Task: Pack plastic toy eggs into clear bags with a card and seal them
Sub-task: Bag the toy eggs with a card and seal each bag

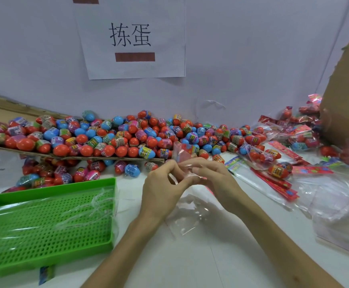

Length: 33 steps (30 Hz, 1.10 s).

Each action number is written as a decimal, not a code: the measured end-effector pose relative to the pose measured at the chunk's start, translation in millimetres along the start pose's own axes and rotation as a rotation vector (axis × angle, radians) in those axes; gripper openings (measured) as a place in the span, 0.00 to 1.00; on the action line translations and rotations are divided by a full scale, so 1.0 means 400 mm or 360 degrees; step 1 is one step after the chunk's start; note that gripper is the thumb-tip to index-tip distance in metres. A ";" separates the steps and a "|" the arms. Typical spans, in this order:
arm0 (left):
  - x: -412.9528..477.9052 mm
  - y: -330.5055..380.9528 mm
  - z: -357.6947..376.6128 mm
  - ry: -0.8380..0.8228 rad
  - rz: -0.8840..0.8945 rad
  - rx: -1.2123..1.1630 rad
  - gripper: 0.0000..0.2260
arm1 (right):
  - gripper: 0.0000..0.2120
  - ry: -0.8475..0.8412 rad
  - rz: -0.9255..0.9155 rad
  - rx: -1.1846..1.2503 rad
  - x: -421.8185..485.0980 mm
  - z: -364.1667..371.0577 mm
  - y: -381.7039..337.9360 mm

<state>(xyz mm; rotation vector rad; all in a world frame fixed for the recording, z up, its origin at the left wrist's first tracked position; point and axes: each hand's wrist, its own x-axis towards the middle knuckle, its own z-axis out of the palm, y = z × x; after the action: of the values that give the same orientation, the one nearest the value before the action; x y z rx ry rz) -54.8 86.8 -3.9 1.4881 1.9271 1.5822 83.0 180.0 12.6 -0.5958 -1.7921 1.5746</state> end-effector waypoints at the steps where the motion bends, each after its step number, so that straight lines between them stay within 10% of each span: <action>1: 0.000 0.001 0.000 -0.0002 0.0003 0.0005 0.18 | 0.18 0.0047 -0.0007 -0.0041 0.001 -0.002 -0.003; 7: -0.005 0.003 -0.002 0.0170 0.0220 0.0250 0.17 | 0.28 0.0319 -0.0153 -0.0439 0.002 -0.022 0.008; 14: -0.018 0.004 0.007 0.0053 0.0399 0.0290 0.13 | 0.08 0.0130 -0.0253 -0.0473 -0.013 0.021 0.001; 22: -0.015 0.006 -0.008 0.0202 0.0535 0.0283 0.13 | 0.23 -0.0042 0.0110 -0.0308 0.009 -0.063 -0.024; 26: -0.016 0.009 -0.006 0.0222 0.0517 0.0253 0.13 | 0.15 0.0690 0.0203 -0.1266 0.086 -0.120 0.011; 33: -0.013 -0.004 -0.002 0.0193 0.0635 0.0144 0.10 | 0.18 0.0610 0.0213 -0.1809 0.213 -0.132 0.067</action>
<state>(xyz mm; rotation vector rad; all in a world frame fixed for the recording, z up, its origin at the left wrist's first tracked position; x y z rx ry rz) -53.9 82.2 -6.8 1.9542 1.8695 1.8003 62.3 281.5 4.4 -1.4204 -2.2262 0.3003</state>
